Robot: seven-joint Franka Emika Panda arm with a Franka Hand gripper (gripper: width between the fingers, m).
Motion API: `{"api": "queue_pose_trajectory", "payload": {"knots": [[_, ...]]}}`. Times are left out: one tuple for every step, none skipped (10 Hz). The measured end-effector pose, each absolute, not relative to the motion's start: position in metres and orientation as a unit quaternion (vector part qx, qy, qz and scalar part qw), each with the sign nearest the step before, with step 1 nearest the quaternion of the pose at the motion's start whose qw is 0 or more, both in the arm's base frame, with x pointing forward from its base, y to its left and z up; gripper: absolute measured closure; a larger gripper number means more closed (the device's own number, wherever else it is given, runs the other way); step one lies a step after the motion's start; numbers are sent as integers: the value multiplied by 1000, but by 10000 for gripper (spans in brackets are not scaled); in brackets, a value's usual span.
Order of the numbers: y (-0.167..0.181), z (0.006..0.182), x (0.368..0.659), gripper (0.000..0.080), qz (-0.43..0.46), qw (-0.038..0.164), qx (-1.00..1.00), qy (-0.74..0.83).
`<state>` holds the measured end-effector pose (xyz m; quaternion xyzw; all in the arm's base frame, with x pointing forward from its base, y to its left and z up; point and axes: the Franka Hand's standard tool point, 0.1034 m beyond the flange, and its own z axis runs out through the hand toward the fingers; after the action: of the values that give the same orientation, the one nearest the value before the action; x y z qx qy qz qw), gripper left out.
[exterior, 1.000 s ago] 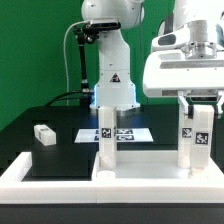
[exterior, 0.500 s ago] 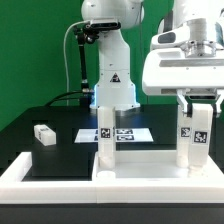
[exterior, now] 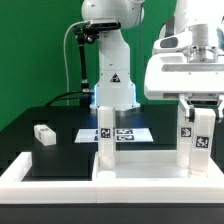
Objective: Assemble desk
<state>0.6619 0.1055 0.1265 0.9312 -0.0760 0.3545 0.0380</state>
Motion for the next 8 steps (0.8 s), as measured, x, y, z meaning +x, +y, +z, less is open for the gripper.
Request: {"api": "queue_pose_trajectory", "payload": {"knots": [[105, 126, 662, 509, 361, 39, 929, -75], [105, 127, 662, 509, 362, 39, 928, -74], [103, 127, 661, 509, 361, 39, 929, -75], [103, 126, 661, 435, 361, 40, 929, -74], [103, 126, 661, 435, 361, 40, 929, -72], [103, 126, 661, 299, 361, 41, 929, -71], [103, 126, 661, 182, 361, 42, 929, -70], [103, 126, 661, 160, 360, 42, 929, -69]]}}
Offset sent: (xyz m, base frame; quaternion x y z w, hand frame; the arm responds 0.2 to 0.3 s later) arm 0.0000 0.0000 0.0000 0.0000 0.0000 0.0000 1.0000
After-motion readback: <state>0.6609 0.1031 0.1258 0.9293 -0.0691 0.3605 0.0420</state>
